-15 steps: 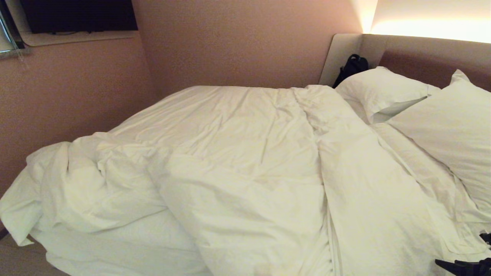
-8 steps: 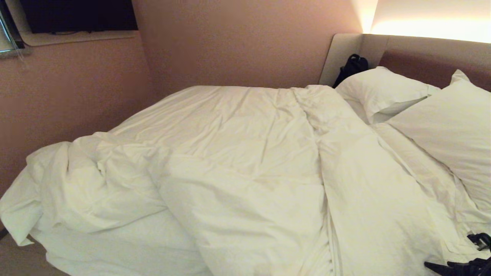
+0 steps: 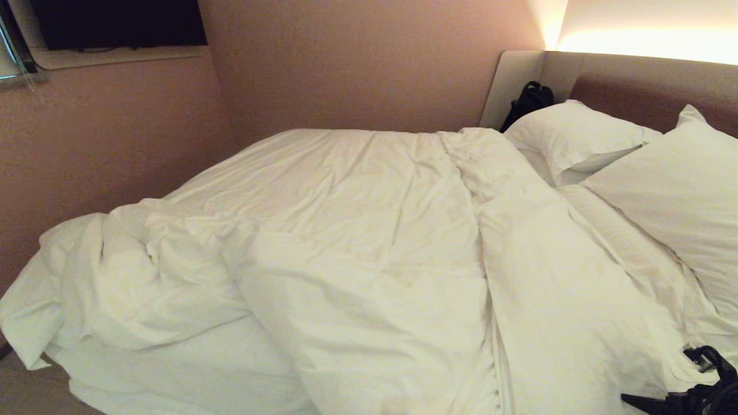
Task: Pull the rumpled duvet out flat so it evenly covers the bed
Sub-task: Flatten the corners of the folded blanket
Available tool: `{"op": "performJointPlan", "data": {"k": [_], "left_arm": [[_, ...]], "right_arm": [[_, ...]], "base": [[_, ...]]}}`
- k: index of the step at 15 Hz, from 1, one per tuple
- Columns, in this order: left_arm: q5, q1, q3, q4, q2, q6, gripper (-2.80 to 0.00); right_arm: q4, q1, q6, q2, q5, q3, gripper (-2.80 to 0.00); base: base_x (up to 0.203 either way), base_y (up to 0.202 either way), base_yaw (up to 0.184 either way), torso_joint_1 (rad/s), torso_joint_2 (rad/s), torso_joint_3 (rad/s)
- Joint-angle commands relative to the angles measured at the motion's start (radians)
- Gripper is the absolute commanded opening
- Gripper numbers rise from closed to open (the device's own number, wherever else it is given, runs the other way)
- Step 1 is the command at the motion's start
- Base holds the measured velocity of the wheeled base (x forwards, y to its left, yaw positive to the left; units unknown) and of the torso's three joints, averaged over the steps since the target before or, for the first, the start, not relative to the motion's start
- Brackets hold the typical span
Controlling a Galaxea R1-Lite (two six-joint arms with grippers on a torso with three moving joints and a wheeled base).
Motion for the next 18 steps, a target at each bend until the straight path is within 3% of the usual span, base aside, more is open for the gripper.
{"op": "performJointPlan", "data": {"k": [1,8,9,10,18], "left_arm": [[0.001,0.000,0.000,-0.001,0.001,-0.001,-2.80],[0.001,0.000,0.000,-0.001,0.001,-0.001,-2.80],[0.001,0.000,0.000,-0.001,0.001,-0.001,-2.80],[0.001,0.000,0.000,-0.001,0.001,-0.001,-2.80],[0.001,0.000,0.000,-0.001,0.001,-0.001,-2.80]], "right_arm": [[0.020,0.016,0.006,-0.013,0.004,-0.003,0.00],[0.053,0.055,0.010,-0.025,0.001,-0.006,0.00],[0.052,0.055,0.005,-0.025,0.001,-0.004,-0.98],[0.052,0.055,0.001,-0.023,0.001,-0.003,-2.80],[0.050,0.053,0.002,-0.032,0.004,-0.003,-2.80]], "base": [[0.000,0.000,0.000,0.000,0.00,0.000],[0.000,0.000,0.000,0.000,0.00,0.000],[0.000,0.000,0.000,0.000,0.00,0.000],[0.000,0.000,0.000,0.000,0.00,0.000],[0.000,0.000,0.000,0.000,0.00,0.000]]}}
